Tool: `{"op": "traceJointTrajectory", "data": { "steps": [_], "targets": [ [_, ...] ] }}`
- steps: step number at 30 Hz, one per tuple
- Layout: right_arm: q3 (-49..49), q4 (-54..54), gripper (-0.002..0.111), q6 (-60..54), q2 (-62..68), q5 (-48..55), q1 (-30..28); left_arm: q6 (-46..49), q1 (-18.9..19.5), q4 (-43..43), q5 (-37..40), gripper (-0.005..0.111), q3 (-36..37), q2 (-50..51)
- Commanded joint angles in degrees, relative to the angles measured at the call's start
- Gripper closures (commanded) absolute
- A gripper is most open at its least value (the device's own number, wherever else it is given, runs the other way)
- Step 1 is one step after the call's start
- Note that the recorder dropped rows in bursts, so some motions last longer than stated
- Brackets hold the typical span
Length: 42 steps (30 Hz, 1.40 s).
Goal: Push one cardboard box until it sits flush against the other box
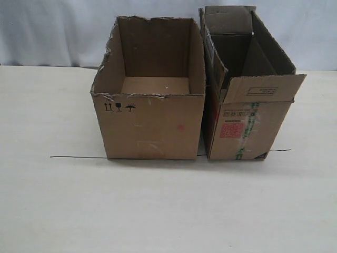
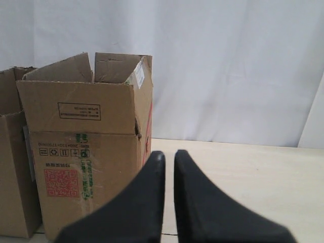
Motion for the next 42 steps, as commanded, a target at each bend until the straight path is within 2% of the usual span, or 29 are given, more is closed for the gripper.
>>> {"op": "traceJointTrajectory", "data": {
  "steps": [1, 4, 9, 14, 18, 21, 33, 37, 42],
  "targets": [
    [0.2, 0.1, 0.103, -0.2, -0.2, -0.2, -0.4, -0.1, -0.3, -0.5, -0.3, 0.107, 0.3, -0.7],
    [0.2, 0.1, 0.103, -0.2, -0.2, -0.2, -0.4, -0.1, 2.7, -0.2, 0.8, 0.107, 0.8, -3.0],
    [0.2, 0.1, 0.103, -0.2, -0.2, -0.2, -0.4, -0.2, 13.4, -0.7, 3.5, 0.107, 3.6, -7.5],
    [0.2, 0.1, 0.103, -0.2, -0.2, -0.2, -0.4, -0.1, 24.5, -0.6, 3.8, 0.107, 5.1, -8.0],
    [0.2, 0.1, 0.103, -0.2, -0.2, -0.2, -0.4, -0.1, 29.5, -0.6, 3.7, 0.107, 6.3, -8.2],
    [0.2, 0.1, 0.103, -0.2, -0.2, -0.2, -0.4, -0.1, 31.1, -0.4, 3.7, 0.107, 7.3, -10.5],
    [0.2, 0.1, 0.103, -0.2, -0.2, -0.2, -0.4, 0.3, 31.5, 3.9, 0.7, 0.107, 8.5, -10.5],
    [0.2, 0.1, 0.103, -0.2, -0.2, -0.2, -0.4, 0.2, 31.5, 1.7, -2.4, 0.107, 8.5, -10.5],
    [0.2, 0.1, 0.103, -0.2, -0.2, -0.2, -0.4, -0.3, 31.5, 1.0, -2.7, 0.107, 8.5, -10.5]
  ]
}}
